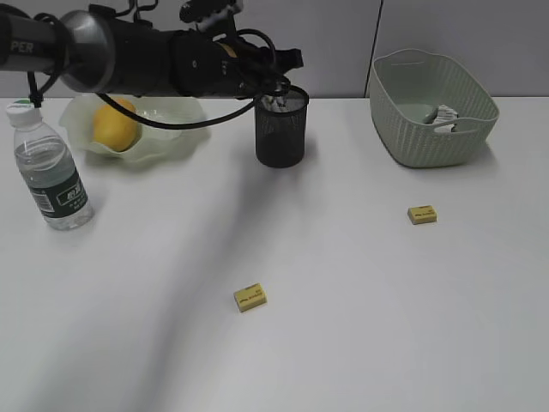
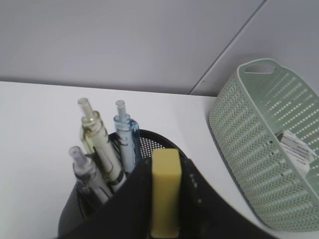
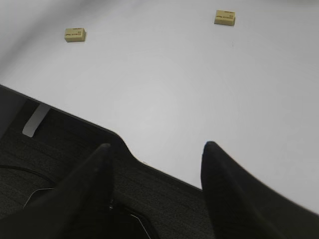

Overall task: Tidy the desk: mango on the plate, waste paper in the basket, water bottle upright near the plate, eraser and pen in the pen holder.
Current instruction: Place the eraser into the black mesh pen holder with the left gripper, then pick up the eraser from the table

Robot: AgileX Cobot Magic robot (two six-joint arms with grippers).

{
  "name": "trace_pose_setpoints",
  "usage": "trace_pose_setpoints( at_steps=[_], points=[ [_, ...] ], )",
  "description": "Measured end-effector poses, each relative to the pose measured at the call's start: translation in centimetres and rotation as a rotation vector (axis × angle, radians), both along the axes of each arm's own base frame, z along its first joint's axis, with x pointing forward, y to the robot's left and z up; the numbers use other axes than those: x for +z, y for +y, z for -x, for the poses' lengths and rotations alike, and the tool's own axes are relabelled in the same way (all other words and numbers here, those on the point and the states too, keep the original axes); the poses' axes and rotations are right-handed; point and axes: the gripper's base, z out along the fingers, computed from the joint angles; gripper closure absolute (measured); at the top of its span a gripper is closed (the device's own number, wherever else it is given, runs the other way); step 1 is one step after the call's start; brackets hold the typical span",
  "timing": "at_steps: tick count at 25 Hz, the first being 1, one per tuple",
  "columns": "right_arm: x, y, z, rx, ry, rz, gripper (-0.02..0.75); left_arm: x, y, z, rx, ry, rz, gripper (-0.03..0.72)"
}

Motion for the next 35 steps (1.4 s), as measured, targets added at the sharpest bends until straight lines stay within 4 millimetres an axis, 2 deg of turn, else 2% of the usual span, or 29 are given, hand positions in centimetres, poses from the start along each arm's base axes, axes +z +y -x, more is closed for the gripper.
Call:
trace_pose_setpoints(
  at_steps=[3, 7, 10, 17, 23, 28, 35],
  points=[
    [0.0, 0.0, 0.0, 0.000, 0.000, 0.000, 0.291, -0.3, -0.4, 0.2, -0.010, -0.001, -0.005, 0.509],
    [0.0, 0.0, 0.0, 0.000, 0.000, 0.000, 0.291, -0.2, -0.9, 0.4, -0.031, -0.035, -0.020, 0.339],
    [0.0, 0.0, 0.0, -0.001, 0.000, -0.001, 0.291, 0.0, -0.9, 0.3, -0.030, -0.055, -0.015, 0.293],
    [0.0, 0.0, 0.0, -0.001, 0.000, -0.001, 0.291, 0.8, -0.9, 0.5, -0.034, -0.060, -0.013, 0.286],
    [0.0, 0.0, 0.0, -0.001, 0.000, -0.001, 0.291, 5.0, -0.1, 2.0, -0.108, -0.071, -0.127, 0.285],
    [0.0, 0.0, 0.0, -0.001, 0.000, -0.001, 0.291, 7.4, 1.5, 4.2, -0.163, 0.057, -0.305, 0.285],
    [0.0, 0.0, 0.0, -0.001, 0.000, -0.001, 0.291, 9.3, 4.3, 7.6, -0.228, 0.286, -0.563, 0.314]
  ],
)
